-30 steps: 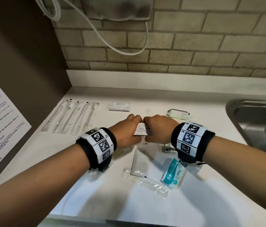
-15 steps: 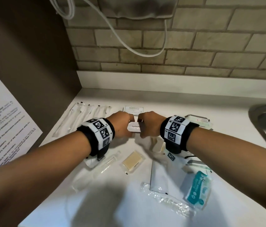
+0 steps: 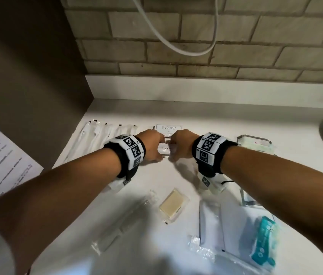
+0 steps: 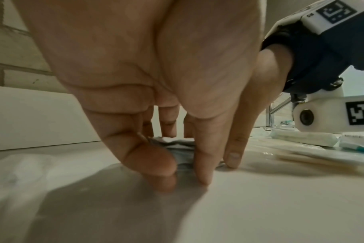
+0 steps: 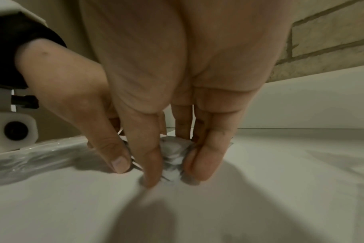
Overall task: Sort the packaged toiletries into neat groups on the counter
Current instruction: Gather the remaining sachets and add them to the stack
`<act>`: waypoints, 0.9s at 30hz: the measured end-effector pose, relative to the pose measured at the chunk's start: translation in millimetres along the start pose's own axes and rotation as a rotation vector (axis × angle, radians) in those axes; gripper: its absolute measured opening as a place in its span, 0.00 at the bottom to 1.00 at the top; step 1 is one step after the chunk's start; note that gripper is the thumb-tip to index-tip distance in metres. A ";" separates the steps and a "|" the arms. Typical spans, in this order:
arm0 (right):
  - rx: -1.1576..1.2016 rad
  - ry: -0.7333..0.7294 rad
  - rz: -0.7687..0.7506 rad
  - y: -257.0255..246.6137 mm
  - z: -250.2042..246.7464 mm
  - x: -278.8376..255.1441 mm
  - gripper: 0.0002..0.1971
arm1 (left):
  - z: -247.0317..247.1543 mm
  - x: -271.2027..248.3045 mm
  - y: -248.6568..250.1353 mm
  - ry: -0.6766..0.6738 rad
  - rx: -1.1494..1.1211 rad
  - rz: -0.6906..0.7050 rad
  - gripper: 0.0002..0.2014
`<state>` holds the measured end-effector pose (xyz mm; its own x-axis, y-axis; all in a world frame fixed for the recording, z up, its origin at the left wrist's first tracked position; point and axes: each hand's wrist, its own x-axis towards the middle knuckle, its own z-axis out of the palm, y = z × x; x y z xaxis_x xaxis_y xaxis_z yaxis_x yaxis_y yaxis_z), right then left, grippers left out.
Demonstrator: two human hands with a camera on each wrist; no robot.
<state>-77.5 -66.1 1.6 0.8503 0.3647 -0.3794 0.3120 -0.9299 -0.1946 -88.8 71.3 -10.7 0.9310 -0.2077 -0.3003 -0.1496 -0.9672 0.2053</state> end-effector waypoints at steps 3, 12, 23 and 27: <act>0.006 0.016 -0.013 0.7 -0.4 1.4 0.20 | -0.7 3.1 -0.8 -0.002 0.013 0.000 0.20; -0.020 0.020 -0.045 1.9 1.1 -3.1 0.18 | 0.2 6.5 -2.1 0.012 0.071 0.004 0.21; -0.099 0.007 -0.060 -0.5 -1.8 -2.8 0.15 | 1.7 9.9 -2.1 0.051 0.074 0.014 0.24; -0.095 0.009 -0.062 -0.3 -2.2 -1.7 0.16 | 1.4 11.5 -2.9 0.050 0.073 0.022 0.23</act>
<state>-78.1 -66.5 4.4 0.8316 0.4217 -0.3614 0.4025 -0.9060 -0.1310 -78.2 71.5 -16.1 0.9424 -0.2229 -0.2495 -0.1920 -0.9710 0.1426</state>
